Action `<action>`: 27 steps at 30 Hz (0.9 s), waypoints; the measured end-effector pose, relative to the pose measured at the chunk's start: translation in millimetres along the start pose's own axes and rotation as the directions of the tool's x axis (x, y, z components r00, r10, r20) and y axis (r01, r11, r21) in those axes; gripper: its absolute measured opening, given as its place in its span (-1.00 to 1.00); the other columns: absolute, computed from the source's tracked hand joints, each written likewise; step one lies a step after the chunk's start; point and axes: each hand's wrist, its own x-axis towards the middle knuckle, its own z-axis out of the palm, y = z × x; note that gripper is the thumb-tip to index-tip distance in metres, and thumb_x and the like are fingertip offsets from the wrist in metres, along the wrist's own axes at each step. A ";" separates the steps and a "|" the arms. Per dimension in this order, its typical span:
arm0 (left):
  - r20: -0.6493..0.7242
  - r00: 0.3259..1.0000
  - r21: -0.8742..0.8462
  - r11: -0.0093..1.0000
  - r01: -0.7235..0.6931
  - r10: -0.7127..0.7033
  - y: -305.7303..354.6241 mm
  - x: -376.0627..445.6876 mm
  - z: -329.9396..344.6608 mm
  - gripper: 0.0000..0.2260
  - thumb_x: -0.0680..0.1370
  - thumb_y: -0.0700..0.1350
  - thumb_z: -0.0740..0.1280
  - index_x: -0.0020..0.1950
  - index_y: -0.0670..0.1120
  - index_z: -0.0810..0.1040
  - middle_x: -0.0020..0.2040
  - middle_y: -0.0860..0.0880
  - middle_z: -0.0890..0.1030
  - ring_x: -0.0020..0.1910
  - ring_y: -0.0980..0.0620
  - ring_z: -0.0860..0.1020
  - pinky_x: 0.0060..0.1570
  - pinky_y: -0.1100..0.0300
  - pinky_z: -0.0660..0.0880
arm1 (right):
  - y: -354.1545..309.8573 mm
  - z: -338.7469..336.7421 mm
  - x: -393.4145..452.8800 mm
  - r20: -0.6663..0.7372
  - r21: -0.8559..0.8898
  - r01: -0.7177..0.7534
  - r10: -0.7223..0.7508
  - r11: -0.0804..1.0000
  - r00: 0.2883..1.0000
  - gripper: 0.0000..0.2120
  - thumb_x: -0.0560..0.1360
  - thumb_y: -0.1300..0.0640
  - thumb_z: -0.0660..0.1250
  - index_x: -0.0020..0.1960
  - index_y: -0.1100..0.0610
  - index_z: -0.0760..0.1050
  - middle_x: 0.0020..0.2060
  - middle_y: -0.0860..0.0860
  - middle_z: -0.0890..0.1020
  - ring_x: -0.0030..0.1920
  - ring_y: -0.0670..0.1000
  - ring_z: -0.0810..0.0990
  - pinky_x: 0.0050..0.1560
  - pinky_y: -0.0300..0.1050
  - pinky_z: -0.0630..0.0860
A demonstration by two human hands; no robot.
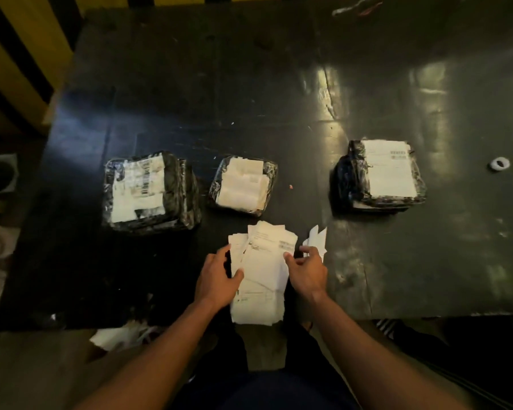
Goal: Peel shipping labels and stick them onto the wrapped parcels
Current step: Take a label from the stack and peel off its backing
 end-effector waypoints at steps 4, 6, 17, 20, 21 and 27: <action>0.027 0.998 -0.044 0.997 0.066 -0.065 -0.5 5.2 3.6 -0.36 0.58 0.05 0.43 0.61 0.08 0.27 0.38 -0.02 0.51 0.29 -0.04 0.57 0.29 -0.02 0.53 | -9.9 8.6 7.5 -0.045 0.048 -0.014 0.017 0.999 0.999 -0.57 0.55 0.09 0.48 0.37 0.12 0.46 0.05 0.06 0.70 0.01 0.04 0.64 0.10 -0.12 0.51; 0.038 0.997 -0.064 0.996 0.069 -0.066 -0.6 7.1 4.4 -0.44 0.61 0.05 0.39 0.59 0.09 0.32 0.35 -0.01 0.53 0.31 -0.03 0.54 0.28 0.00 0.50 | -14.8 9.6 11.5 -0.050 0.060 -0.024 0.027 0.998 0.998 -0.61 0.52 0.18 0.51 0.31 0.13 0.51 0.06 0.07 0.70 -0.03 0.00 0.61 0.03 -0.17 0.49; 0.069 0.995 -0.161 0.983 0.084 -0.074 -13.6 17.3 7.0 -0.54 0.65 -0.04 0.33 0.56 0.14 0.38 0.31 -0.02 0.57 0.30 -0.01 0.55 0.31 0.02 0.49 | 5.6 15.1 -6.2 0.053 -0.047 0.100 -0.097 0.994 0.994 -0.65 0.49 0.17 0.54 0.23 0.06 0.55 -0.04 0.00 0.68 -0.14 -0.12 0.63 -0.24 -0.39 0.45; 0.063 0.996 -0.164 0.984 0.074 -0.064 -15.9 19.0 9.2 -0.53 0.64 -0.04 0.36 0.54 0.14 0.39 0.30 0.00 0.58 0.29 0.00 0.55 0.30 0.01 0.52 | 10.2 16.0 -9.2 0.042 -0.046 0.097 -0.095 0.994 0.995 -0.65 0.48 0.18 0.56 0.22 0.08 0.57 -0.11 -0.04 0.67 -0.18 -0.14 0.61 -0.25 -0.36 0.45; 0.057 0.997 -0.153 0.986 0.069 -0.061 -16.1 19.3 9.5 -0.53 0.63 -0.04 0.37 0.54 0.13 0.40 0.29 0.00 0.59 0.29 -0.01 0.56 0.30 0.00 0.52 | 10.6 15.8 -8.8 0.040 -0.046 0.097 -0.095 0.994 0.995 -0.66 0.47 0.18 0.56 0.21 0.08 0.57 -0.14 -0.05 0.66 -0.20 -0.15 0.61 -0.26 -0.36 0.43; 0.034 0.999 -0.129 0.991 0.044 -0.040 -16.5 19.4 8.1 -0.48 0.59 -0.05 0.43 0.53 0.13 0.39 0.25 0.02 0.60 0.21 0.00 0.60 0.23 0.00 0.56 | 9.5 15.8 -1.3 0.034 0.068 0.023 -0.025 0.997 0.999 -0.64 0.38 0.15 0.64 0.10 0.09 0.58 -0.21 -0.01 0.69 -0.21 -0.06 0.65 -0.21 -0.21 0.51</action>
